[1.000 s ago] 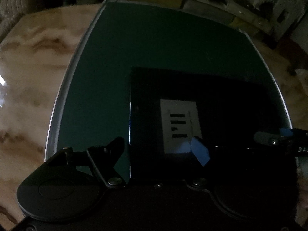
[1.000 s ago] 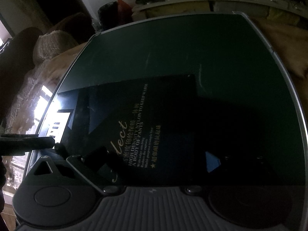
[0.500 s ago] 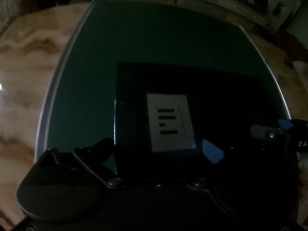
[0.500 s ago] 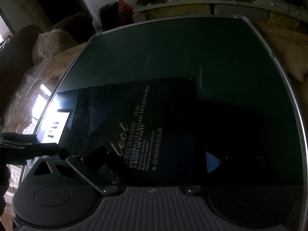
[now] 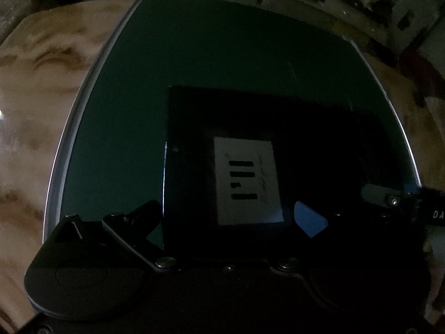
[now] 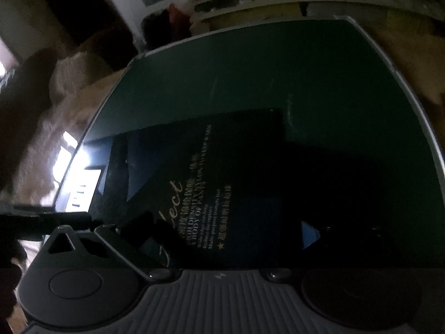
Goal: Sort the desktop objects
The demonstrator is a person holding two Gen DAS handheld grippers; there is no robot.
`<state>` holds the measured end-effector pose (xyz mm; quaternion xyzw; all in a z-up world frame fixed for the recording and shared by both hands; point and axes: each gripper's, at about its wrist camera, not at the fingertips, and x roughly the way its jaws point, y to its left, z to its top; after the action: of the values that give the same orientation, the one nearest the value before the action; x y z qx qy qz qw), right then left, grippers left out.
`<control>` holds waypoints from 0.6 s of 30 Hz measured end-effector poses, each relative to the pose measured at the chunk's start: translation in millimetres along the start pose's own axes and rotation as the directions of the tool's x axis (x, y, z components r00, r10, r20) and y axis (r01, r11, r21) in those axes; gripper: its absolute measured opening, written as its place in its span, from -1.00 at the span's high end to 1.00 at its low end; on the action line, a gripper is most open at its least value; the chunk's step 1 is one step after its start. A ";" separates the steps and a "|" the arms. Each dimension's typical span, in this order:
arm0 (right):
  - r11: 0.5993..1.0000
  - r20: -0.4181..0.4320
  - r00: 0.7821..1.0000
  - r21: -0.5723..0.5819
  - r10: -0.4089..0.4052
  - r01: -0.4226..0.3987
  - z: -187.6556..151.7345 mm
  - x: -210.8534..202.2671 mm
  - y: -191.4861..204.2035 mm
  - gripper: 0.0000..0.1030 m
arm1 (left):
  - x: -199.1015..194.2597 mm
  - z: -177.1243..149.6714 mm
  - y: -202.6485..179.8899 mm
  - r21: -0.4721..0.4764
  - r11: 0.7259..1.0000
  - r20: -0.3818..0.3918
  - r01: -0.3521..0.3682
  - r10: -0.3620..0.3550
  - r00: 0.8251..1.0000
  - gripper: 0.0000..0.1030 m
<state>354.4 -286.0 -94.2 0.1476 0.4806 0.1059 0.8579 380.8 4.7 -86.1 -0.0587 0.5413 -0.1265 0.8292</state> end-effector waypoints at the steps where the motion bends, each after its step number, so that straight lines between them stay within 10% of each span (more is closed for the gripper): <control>1: 1.000 0.002 1.000 0.011 0.005 -0.005 -0.7 0.3 -1.9 -1.00 | 0.2 0.1 0.8 -0.014 1.000 0.004 0.001 -0.001 1.000 -1.00; 18: 0.999 -0.012 0.999 -0.027 -0.031 0.031 2.3 -2.4 5.1 -1.00 | -8.8 -1.7 -1.9 0.019 1.000 0.035 -0.009 0.008 0.999 -0.78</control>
<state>354.9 -282.3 -89.4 0.1280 0.4865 0.0999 0.8585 375.6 5.4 -78.5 -0.0507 0.5256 -0.1269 0.8397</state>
